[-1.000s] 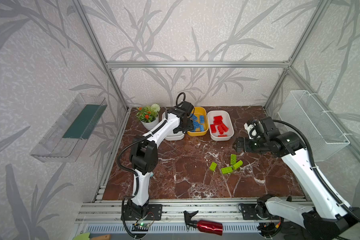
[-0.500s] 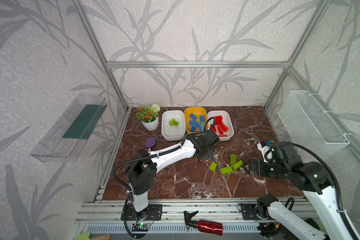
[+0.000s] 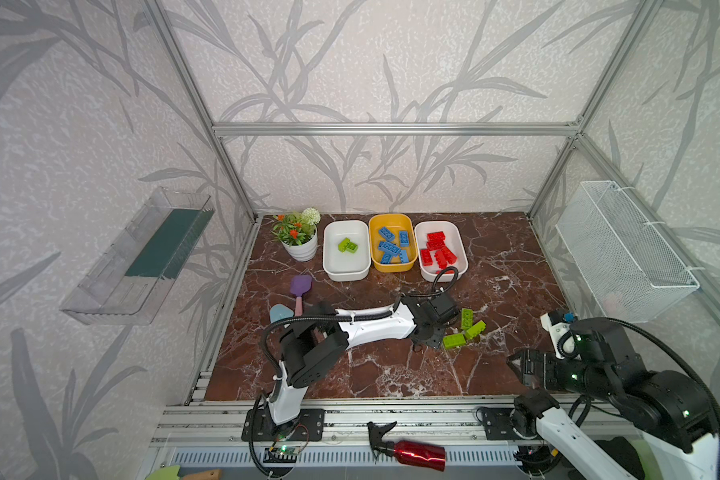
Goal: Sort the legos into containers by color
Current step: 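Reach the left gripper to the green bricks and grasp a 2x4 brick, then carry the green 2x4 brick with the left gripper into the white bin and release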
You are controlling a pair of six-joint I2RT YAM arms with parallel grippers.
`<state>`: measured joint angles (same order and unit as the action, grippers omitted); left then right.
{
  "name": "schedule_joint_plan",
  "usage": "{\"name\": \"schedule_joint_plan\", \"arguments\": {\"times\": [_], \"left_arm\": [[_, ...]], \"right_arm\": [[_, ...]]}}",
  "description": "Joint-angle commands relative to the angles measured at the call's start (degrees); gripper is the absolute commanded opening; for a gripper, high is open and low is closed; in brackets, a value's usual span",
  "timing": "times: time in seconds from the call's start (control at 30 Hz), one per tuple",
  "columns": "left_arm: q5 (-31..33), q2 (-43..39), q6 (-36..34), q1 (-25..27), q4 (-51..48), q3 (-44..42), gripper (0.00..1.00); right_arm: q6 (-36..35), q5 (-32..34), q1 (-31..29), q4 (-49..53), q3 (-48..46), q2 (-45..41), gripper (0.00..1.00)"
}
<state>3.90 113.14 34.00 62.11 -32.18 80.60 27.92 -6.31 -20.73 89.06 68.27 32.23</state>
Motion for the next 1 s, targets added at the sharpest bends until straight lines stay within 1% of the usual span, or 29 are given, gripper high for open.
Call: {"name": "schedule_joint_plan", "arguments": {"times": [0.0, 0.1, 0.2, 0.33, 0.43, 0.47, 0.57, 0.67, 0.87, 0.97], "left_arm": [[0.0, 1.6, -0.7, 0.2, 1.1, 0.6, 0.65], [-0.8, 3.7, -1.3, 0.0, 1.0, 1.8, 0.65], [-2.0, 5.4, -1.0, -0.2, 0.8, 2.5, 0.58], [-1.7, 5.5, -0.6, -0.6, 0.1, 2.1, 0.33], [-0.4, 4.3, -1.0, -1.2, -2.0, 2.4, 0.20], [0.2, 3.7, -1.2, -1.5, -2.6, 2.5, 0.18], [1.9, 1.2, -1.7, -3.1, -5.4, 3.1, 0.17], [3.4, -1.5, -2.2, -6.1, -8.3, 4.5, 0.15], [5.0, -6.9, -5.4, -17.1, -12.8, 8.4, 0.15], [5.3, -7.6, -7.7, -23.5, -13.4, 10.3, 0.16]], "right_arm": [[1.2, 1.4, 0.1, 2.7, 1.4, -0.2, 0.99], [1.1, 1.8, 0.1, 2.7, 1.8, 0.2, 0.99], [1.0, 2.1, 0.1, 2.4, 2.1, 1.0, 0.99], [0.9, 2.3, 0.1, 1.6, 2.1, 1.9, 0.99], [0.7, 2.0, 0.1, 0.2, 1.7, 3.1, 0.99], [0.6, 1.8, 0.1, -0.4, 1.6, 3.7, 0.99], [0.1, 1.2, 0.0, -3.1, 1.4, 6.1, 0.99], [-0.9, 0.1, 0.1, -7.2, 1.6, 9.5, 0.99], [-4.7, -0.2, 0.1, -13.9, 3.1, 17.7, 0.99], [-5.1, -0.7, 0.1, -17.8, 4.4, 22.1, 0.99]]}}
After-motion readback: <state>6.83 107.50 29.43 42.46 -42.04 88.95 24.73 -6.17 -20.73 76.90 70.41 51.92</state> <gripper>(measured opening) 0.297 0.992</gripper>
